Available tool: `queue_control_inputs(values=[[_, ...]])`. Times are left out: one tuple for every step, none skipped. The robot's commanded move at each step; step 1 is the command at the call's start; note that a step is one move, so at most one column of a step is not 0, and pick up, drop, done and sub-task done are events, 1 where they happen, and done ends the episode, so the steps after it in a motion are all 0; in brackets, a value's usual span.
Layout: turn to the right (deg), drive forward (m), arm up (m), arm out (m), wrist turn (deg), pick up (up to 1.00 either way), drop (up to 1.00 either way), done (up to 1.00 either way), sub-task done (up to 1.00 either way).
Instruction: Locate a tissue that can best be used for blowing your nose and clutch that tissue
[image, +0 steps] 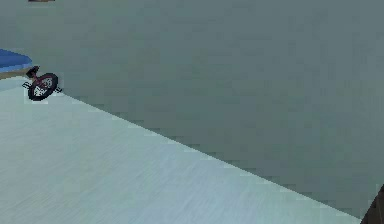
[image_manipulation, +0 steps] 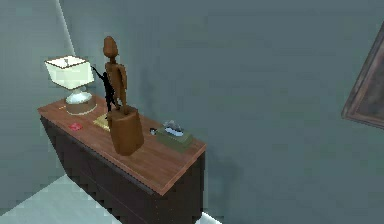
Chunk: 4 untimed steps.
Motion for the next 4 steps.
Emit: queue_control_inputs(values=[[0.0, 0.0, 0.28, 0.0, 0.0, 0.0, 0.0, 0.0, 0.0], [0.0, 0.0, 0.0, 0.5, 0.0, 0.0, 0.0, 0.0, 0.0], [0.0, 0.0, 0.0, 0.0, 45.0, 0.0, 0.0, 0.0, 0.0], [0.0, 0.0, 0.0, 0.0, 45.0, 0.0, 0.0, 0.0, 0.0]])
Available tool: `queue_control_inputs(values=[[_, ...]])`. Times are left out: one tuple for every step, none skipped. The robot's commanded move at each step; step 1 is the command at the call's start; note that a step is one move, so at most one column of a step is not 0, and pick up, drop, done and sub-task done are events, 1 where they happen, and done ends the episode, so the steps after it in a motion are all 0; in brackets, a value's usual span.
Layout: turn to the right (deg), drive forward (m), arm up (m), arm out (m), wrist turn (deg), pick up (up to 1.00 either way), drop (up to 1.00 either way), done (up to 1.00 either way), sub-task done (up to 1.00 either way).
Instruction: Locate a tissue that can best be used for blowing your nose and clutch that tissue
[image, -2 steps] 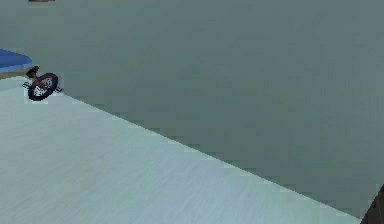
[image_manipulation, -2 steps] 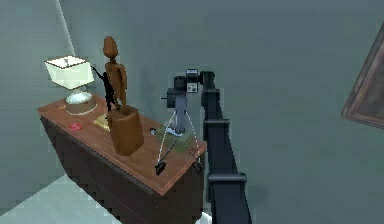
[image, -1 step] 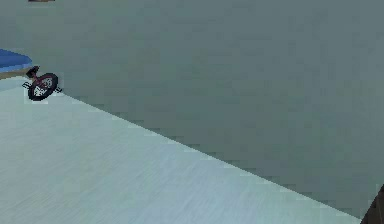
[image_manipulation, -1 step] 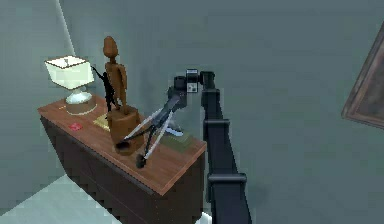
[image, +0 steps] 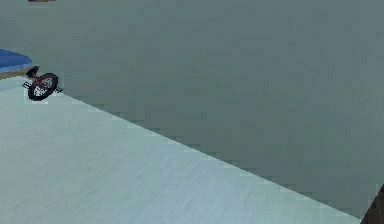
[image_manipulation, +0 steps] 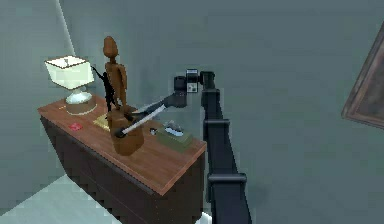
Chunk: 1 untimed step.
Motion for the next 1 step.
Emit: queue_control_inputs(values=[[0.0, 0.0, 0.0, 0.0, 45.0, 0.0, 0.0, 0.0, 0.0]])
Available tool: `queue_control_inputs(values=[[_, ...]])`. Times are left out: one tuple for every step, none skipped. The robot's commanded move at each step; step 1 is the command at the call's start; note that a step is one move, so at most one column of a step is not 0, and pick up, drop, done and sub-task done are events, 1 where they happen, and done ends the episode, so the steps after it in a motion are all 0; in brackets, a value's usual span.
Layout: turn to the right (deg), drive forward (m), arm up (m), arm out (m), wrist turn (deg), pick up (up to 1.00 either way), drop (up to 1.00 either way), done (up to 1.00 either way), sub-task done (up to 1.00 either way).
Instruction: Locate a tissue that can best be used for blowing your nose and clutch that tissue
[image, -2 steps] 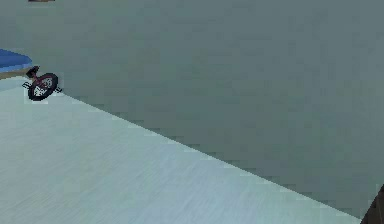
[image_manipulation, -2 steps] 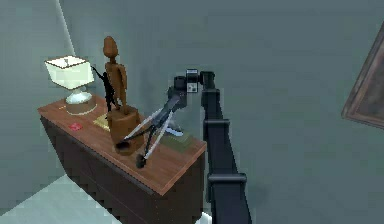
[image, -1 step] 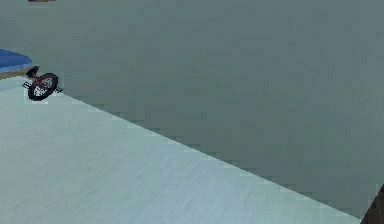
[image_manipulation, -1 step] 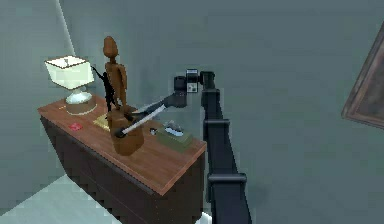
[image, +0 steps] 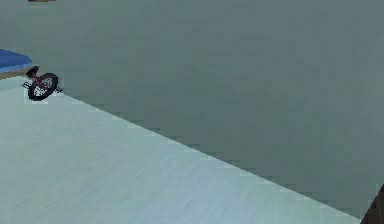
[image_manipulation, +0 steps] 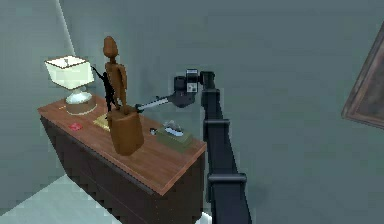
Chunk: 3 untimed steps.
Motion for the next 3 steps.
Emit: queue_control_inputs(values=[[0.0, 0.0, 0.0, 0.0, 42.0, 0.0, 0.0, 0.0, 0.0], [0.0, 0.0, -0.3, 0.0, 0.0, 0.0, 0.0, 0.0, 0.0], [0.0, 0.0, 0.0, 0.0, 0.0, 1.0, 0.0, 0.0, 0.0]])
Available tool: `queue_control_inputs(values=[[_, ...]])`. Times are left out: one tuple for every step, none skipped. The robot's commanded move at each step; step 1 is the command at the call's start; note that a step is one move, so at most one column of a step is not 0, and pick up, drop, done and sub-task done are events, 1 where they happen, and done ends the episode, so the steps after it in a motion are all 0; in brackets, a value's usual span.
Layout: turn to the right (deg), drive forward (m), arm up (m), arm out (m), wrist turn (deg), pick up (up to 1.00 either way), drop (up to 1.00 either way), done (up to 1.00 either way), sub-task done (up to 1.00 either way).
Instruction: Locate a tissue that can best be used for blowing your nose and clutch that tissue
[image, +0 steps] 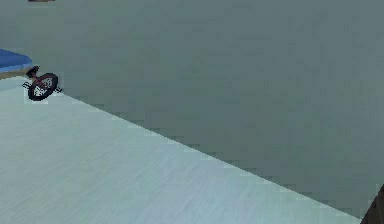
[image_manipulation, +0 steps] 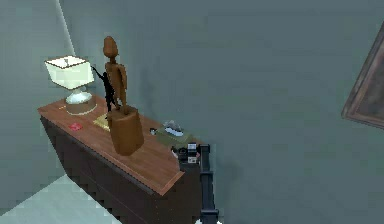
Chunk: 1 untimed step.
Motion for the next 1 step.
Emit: queue_control_inputs(values=[[0.0, 0.0, 0.1, 0.0, 0.0, 0.0, 0.0, 0.0, 0.0]])
